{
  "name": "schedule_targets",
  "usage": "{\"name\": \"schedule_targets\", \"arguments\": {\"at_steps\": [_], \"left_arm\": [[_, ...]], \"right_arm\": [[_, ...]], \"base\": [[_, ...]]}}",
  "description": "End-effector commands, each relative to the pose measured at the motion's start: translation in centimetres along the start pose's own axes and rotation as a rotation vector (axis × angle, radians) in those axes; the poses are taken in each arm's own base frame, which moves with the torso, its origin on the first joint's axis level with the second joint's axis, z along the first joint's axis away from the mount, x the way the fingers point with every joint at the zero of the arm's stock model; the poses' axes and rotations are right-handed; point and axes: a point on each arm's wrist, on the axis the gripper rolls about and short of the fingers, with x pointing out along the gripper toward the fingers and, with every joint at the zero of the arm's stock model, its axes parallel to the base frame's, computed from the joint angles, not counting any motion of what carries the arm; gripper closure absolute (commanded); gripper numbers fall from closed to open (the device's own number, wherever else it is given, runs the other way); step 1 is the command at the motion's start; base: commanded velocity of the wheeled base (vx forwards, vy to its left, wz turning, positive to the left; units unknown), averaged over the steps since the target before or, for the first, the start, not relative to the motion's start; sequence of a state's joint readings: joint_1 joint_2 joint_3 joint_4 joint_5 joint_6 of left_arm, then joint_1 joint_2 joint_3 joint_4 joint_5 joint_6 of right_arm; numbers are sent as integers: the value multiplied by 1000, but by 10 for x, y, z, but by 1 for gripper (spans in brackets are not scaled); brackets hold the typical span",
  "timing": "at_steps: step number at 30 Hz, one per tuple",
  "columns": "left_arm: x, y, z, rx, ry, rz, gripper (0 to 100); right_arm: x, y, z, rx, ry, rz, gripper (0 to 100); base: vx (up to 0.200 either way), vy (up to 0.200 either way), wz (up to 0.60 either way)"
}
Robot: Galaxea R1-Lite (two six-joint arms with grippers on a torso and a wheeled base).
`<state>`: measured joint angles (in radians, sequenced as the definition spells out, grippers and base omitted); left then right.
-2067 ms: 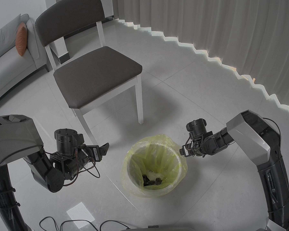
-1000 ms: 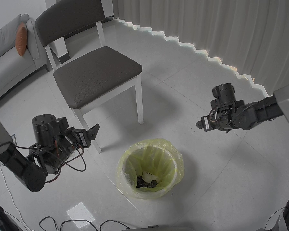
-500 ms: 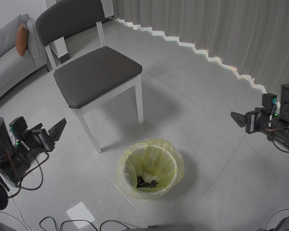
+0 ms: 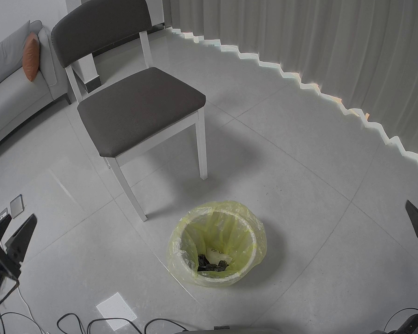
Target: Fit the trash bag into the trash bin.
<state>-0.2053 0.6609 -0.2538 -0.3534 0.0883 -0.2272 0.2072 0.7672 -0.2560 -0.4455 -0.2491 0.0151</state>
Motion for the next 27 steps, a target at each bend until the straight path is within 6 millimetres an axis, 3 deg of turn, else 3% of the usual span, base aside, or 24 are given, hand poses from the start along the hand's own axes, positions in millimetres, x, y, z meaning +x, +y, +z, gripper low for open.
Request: {"name": "schedule_targets", "arguments": {"at_steps": [1, 3, 6, 11, 16, 21, 27], "left_arm": [[-68, 16, -56, -6, -162, 70, 0], [-73, 20, -90, 7, -182, 65, 0], [-73, 22, -98, 25, -141, 80, 0], [-73, 24, -98, 132, -139, 149, 0], [-73, 24, -98, 241, -133, 177, 0], [-74, 27, -97, 269, -146, 320, 0], [-73, 24, -99, 188, -128, 184, 0]], "right_arm": [[-73, -16, -56, 39, -184, -109, 0], [-94, -14, -74, 18, -251, -17, 0], [-96, -15, -86, 30, -236, -19, 0], [-90, -16, -104, 33, -130, -71, 0], [-90, -17, -105, 22, -127, -93, 0], [-90, -19, -105, 22, -126, -198, 0], [-90, -17, -106, 88, -125, -111, 0]], "base": [[0, 0, 0], [0, 0, 0], [0, 0, 0], [0, 0, 0], [0, 0, 0], [0, 0, 0], [0, 0, 0]]}}
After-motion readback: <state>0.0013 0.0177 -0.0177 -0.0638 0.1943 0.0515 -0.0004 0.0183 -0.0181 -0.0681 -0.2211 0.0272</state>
